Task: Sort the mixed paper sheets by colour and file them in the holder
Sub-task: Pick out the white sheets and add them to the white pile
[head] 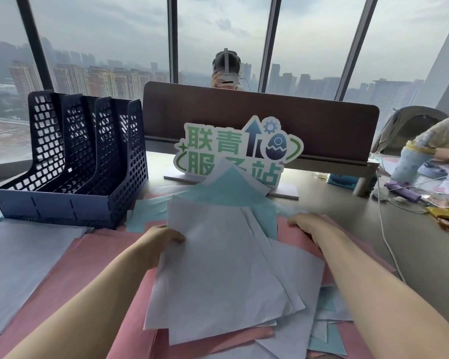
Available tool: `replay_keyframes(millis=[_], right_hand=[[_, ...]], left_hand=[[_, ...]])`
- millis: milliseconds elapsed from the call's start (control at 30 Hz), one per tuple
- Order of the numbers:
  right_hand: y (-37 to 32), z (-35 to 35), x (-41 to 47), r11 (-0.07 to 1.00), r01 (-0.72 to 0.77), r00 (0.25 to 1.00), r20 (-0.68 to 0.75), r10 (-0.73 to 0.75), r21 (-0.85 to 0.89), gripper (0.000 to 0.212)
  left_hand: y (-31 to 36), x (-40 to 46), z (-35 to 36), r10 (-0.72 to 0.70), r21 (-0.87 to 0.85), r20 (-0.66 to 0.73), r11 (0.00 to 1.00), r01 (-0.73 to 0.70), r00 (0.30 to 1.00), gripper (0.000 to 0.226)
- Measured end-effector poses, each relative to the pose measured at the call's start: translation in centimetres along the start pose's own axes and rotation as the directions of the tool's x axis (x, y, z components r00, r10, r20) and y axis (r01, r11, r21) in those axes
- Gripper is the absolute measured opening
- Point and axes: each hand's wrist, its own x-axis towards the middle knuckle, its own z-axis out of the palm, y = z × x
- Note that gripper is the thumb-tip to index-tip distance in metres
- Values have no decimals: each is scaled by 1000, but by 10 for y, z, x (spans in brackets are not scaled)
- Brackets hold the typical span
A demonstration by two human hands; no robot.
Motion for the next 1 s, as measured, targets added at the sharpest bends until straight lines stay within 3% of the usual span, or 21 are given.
replay_keyframes(millis=[100, 167, 233, 300, 400, 533, 700, 833, 900, 1000], right_hand=[[-4, -3, 1, 986, -41, 997, 70, 29, 165, 9], [-3, -3, 8, 986, -47, 998, 54, 39, 158, 16], [1, -4, 10, 988, -23, 999, -35, 29, 153, 19], [4, -8, 9, 992, 99, 970, -232, -78, 78, 14], [9, -20, 0, 964, 243, 791, -552, -263, -110, 22], [-6, -43, -19, 940, 324, 603, -742, -294, -109, 24], [-34, -85, -39, 853, 487, 461, -885, -67, 189, 32], [-46, -98, -53, 746, 481, 494, -846, 202, 460, 38], [-46, -90, -63, 697, 461, 572, -784, 239, 549, 38], [-32, -51, -64, 646, 414, 748, -644, 160, 641, 32]], left_hand=[[1, -1, 1, 7, -4, 0, 1000, -7, 1000, 20], [0, 0, 2, 13, -15, -2, 1000, -13, 1000, 18], [0, 0, 2, 11, -31, -2, 999, -11, 1000, 17], [0, 0, 2, 8, -39, -2, 999, -8, 1000, 16], [0, 0, 1, 14, -34, 4, 999, -14, 1000, 18], [-1, 2, 1, 28, -41, -8, 999, -28, 1000, 21], [-2, 1, 0, 48, -50, -29, 998, -49, 998, 23], [-1, -2, 0, 45, -55, -44, 997, -48, 998, 22], [0, -5, 1, 43, -62, -54, 997, -46, 998, 22], [3, -8, 1, 37, -76, -72, 996, -42, 997, 22]])
